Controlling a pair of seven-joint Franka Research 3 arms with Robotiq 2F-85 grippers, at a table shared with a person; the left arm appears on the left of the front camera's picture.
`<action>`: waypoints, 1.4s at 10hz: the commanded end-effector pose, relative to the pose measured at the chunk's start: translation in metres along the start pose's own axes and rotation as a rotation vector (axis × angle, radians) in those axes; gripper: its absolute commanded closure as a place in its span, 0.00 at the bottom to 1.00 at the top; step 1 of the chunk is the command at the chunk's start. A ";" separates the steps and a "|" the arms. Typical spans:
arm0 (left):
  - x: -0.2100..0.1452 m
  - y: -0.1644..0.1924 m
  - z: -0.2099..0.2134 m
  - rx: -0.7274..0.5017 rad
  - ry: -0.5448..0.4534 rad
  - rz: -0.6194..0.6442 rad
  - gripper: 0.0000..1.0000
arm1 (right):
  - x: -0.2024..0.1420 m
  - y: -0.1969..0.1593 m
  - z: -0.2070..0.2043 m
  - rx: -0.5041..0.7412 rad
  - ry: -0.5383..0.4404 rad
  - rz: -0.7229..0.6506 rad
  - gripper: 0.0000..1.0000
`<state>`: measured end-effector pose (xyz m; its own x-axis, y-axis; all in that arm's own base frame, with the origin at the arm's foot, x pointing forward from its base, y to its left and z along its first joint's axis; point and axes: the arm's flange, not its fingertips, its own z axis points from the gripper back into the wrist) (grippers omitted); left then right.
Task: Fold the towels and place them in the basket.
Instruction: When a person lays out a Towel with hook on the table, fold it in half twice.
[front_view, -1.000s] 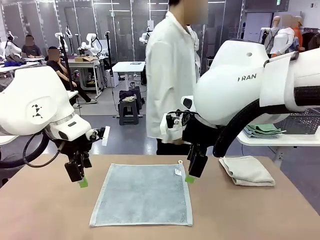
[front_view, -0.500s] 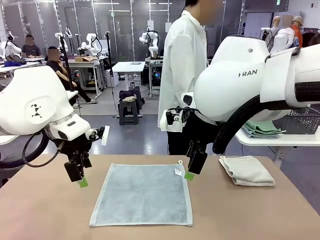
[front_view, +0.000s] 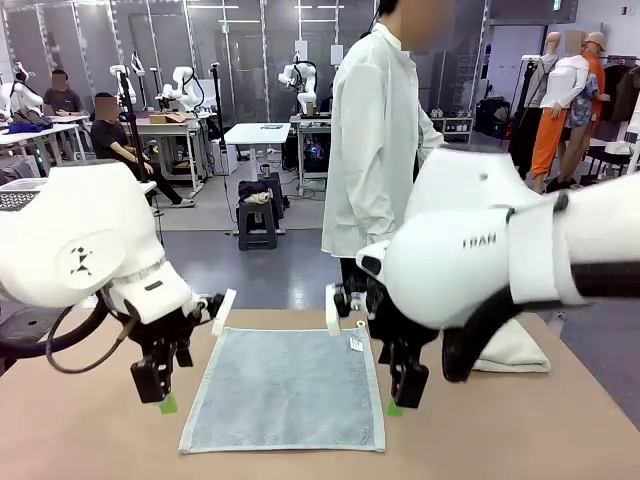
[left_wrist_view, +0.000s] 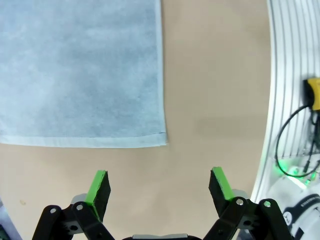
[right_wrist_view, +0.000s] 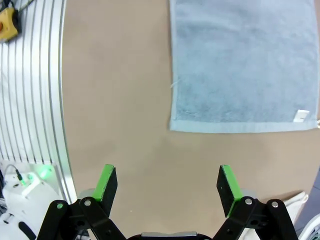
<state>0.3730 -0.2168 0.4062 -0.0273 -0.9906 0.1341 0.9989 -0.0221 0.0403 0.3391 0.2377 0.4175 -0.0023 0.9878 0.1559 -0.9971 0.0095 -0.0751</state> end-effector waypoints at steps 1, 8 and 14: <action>-0.012 -0.011 -0.018 0.042 0.022 -0.051 0.00 | -0.012 0.002 -0.030 -0.019 0.023 0.067 0.00; -0.006 0.000 -0.078 0.082 0.100 -0.112 0.00 | -0.005 -0.001 -0.106 -0.061 0.098 -0.076 0.00; 0.004 0.000 -0.088 0.062 0.094 -0.142 0.00 | 0.000 0.003 -0.106 -0.044 0.096 -0.071 0.00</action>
<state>0.3772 -0.2355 0.3184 -0.1460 -0.9889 0.0289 0.9836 -0.1420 0.1114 0.3449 0.2547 0.3123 0.0769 0.9947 0.0677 -0.9903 0.0841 -0.1102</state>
